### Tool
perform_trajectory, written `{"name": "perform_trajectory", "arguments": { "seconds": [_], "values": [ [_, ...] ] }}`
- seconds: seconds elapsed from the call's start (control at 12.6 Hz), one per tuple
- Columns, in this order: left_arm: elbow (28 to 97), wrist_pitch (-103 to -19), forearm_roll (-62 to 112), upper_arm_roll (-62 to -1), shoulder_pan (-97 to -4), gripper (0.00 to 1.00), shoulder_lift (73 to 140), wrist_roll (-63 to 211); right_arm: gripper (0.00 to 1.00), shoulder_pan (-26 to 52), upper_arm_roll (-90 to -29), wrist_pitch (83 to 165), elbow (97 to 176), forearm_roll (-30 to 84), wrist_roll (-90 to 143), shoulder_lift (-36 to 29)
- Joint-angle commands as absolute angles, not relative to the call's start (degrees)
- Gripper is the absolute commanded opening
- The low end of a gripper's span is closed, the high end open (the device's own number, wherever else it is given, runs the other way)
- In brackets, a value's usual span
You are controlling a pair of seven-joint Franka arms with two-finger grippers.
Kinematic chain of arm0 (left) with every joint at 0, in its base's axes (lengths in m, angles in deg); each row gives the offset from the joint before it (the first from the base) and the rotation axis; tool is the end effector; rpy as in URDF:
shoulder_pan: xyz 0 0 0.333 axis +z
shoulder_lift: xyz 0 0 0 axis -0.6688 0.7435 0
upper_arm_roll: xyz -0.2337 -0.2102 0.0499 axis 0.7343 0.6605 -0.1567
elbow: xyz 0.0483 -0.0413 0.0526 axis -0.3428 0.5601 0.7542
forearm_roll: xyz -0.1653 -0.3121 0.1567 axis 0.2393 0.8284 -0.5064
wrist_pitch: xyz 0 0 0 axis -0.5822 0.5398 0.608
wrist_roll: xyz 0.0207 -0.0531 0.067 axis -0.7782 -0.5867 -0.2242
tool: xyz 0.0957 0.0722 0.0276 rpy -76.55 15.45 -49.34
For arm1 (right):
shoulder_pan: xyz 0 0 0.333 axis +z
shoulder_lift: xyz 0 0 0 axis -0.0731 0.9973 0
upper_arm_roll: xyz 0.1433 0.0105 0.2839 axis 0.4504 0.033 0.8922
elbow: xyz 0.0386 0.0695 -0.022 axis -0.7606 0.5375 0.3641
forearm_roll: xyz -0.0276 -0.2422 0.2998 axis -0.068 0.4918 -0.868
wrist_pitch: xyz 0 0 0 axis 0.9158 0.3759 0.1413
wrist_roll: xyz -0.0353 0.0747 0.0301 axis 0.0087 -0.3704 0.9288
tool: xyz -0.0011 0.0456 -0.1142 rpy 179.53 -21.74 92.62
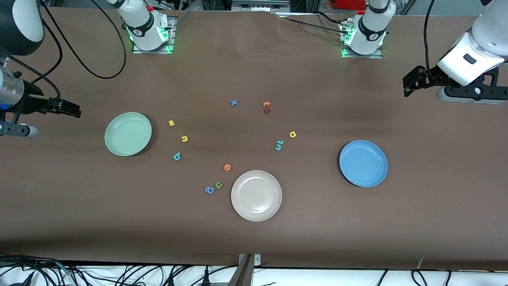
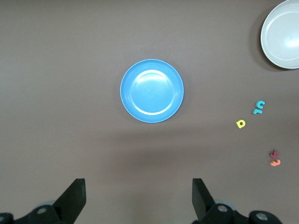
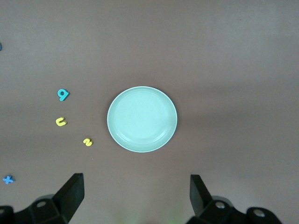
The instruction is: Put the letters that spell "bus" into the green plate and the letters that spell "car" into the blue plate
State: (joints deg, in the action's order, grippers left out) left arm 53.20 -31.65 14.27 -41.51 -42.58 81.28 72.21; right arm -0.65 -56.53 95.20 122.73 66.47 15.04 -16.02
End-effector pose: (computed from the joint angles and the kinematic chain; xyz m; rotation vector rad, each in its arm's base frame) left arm 0.5385 -0.0797 0.6058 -3.1020 0.1057 0.0603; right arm 0.5923 0.0038 0.5403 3.0625 -0.1443 -0.2335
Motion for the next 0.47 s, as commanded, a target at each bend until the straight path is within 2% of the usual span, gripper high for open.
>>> {"name": "perform_trajectory", "arguments": {
  "seconds": [0.0, 0.4],
  "values": [
    [54.05, -32.38, 14.76, -41.43, -42.5, 1.0, 80.63, 71.75, 1.0, -0.5, -56.54, 95.07, 124.32, 65.72, 14.39, -17.53],
    [54.05, -32.29, 14.76, -41.43, -42.5, 1.0, 80.63, 71.75, 0.99, -0.5, -56.54, 95.07, 124.76, 65.63, 14.3, -17.53]
  ]
}}
